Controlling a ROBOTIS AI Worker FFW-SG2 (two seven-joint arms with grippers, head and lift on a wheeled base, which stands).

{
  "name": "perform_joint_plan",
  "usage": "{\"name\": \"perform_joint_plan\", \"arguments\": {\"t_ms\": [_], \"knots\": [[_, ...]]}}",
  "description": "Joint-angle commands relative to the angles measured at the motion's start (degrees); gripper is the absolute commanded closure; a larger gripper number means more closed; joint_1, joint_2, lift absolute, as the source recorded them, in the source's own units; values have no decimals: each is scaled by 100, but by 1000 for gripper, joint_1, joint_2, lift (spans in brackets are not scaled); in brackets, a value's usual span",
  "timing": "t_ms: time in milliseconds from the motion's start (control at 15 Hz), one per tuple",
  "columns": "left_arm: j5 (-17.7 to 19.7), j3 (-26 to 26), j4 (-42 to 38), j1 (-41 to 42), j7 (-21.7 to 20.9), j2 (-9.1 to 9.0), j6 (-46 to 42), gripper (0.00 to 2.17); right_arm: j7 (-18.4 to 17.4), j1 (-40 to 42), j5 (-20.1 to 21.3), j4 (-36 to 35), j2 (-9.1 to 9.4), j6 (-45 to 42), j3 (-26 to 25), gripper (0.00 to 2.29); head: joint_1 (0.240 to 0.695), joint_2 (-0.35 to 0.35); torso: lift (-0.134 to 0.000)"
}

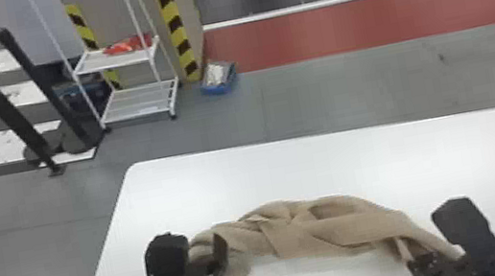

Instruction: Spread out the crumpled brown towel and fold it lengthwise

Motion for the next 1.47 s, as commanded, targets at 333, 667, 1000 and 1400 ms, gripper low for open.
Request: {"name": "perform_joint_plan", "arguments": {"t_ms": [333,667,1000,1400], "knots": [[-53,-136,-174,244,-131,26,17,161,341,-1119,-379,-797,14,1371,-1056,1652,695,48,0],[-149,-277,-182,279,-175,53,-1,161,376,-1919,-616,-543,14,2197,-1530,1652,695,-44,0],[-255,-382,-262,393,-210,79,-1,171,148,-2191,-660,-279,14,2338,-1970,1652,695,-104,0],[-281,-373,-262,376,-210,79,-1,205,139,-1462,-1003,-1184,14,2865,-1934,1652,695,-145,0]]}}
